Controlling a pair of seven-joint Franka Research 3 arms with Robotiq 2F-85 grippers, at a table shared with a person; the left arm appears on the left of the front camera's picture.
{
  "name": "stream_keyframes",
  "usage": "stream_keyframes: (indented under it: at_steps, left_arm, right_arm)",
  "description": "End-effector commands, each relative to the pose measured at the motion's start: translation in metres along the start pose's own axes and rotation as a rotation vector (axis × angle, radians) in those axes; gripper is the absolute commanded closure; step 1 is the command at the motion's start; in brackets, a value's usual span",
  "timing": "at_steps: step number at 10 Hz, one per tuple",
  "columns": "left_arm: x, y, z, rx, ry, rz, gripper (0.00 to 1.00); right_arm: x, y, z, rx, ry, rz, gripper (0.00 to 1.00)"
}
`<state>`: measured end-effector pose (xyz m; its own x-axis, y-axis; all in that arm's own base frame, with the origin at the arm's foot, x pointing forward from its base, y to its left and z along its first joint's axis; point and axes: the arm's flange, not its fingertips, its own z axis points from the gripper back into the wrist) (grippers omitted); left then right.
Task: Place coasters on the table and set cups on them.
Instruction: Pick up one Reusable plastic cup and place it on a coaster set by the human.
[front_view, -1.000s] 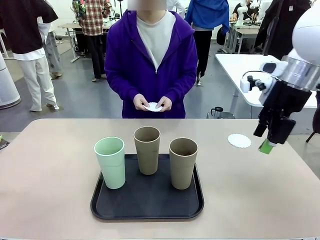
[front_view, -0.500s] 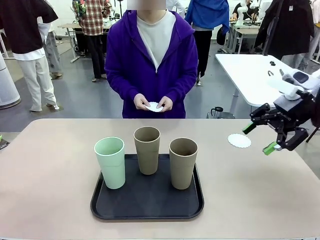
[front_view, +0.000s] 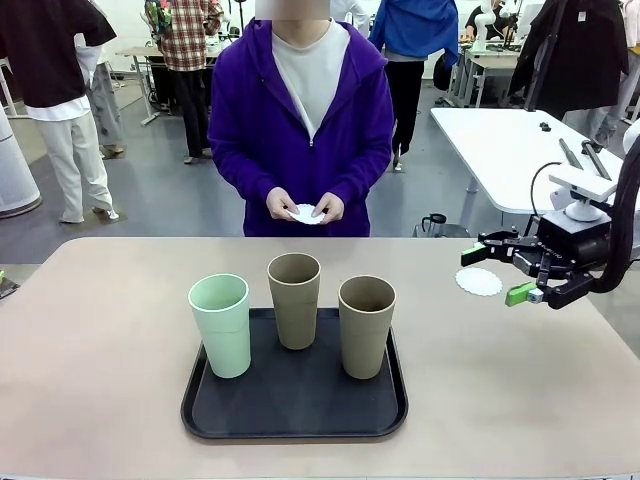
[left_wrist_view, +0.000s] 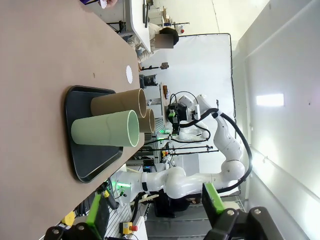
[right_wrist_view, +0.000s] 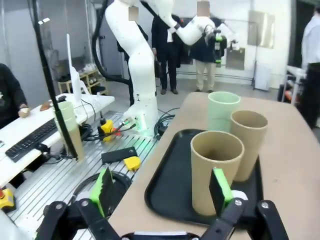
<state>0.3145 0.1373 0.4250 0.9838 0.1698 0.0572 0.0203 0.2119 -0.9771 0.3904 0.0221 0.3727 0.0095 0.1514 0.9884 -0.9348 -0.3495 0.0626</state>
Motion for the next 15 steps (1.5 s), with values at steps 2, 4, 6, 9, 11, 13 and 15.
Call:
stream_keyframes:
  at_steps: [2, 4, 6, 9, 11, 13, 15]
  left_arm:
    - [0.0, -0.002, 0.0, -0.012, -0.008, -0.006, 0.0]
    - [0.0, -0.002, 0.0, -0.012, -0.008, -0.006, 0.0]
    - [0.0, -0.002, 0.0, -0.012, -0.008, -0.006, 0.0]
    - [0.0, -0.002, 0.0, -0.012, -0.008, -0.006, 0.0]
    - [0.0, -0.002, 0.0, -0.012, -0.008, -0.006, 0.0]
    - [0.0, -0.002, 0.0, -0.012, -0.008, -0.006, 0.0]
    - [0.0, -0.002, 0.0, -0.012, -0.008, -0.006, 0.0]
  right_arm:
    - [0.007, 0.005, 0.001, -0.005, -0.002, 0.026, 0.0]
    - [0.007, 0.005, 0.001, -0.005, -0.002, 0.026, 0.0]
    - [0.005, 0.002, 0.002, -0.004, 0.01, 0.01, 0.0]
    - [-0.028, -0.008, -0.001, -0.214, -0.063, 0.087, 0.0]
    - [-0.051, -0.016, -0.006, -0.287, -0.075, 0.045, 0.0]
    - [-0.071, -0.024, -0.018, -0.284, -0.065, -0.036, 0.0]
    - [-0.09, -0.036, -0.022, -0.326, -0.09, -0.128, 0.0]
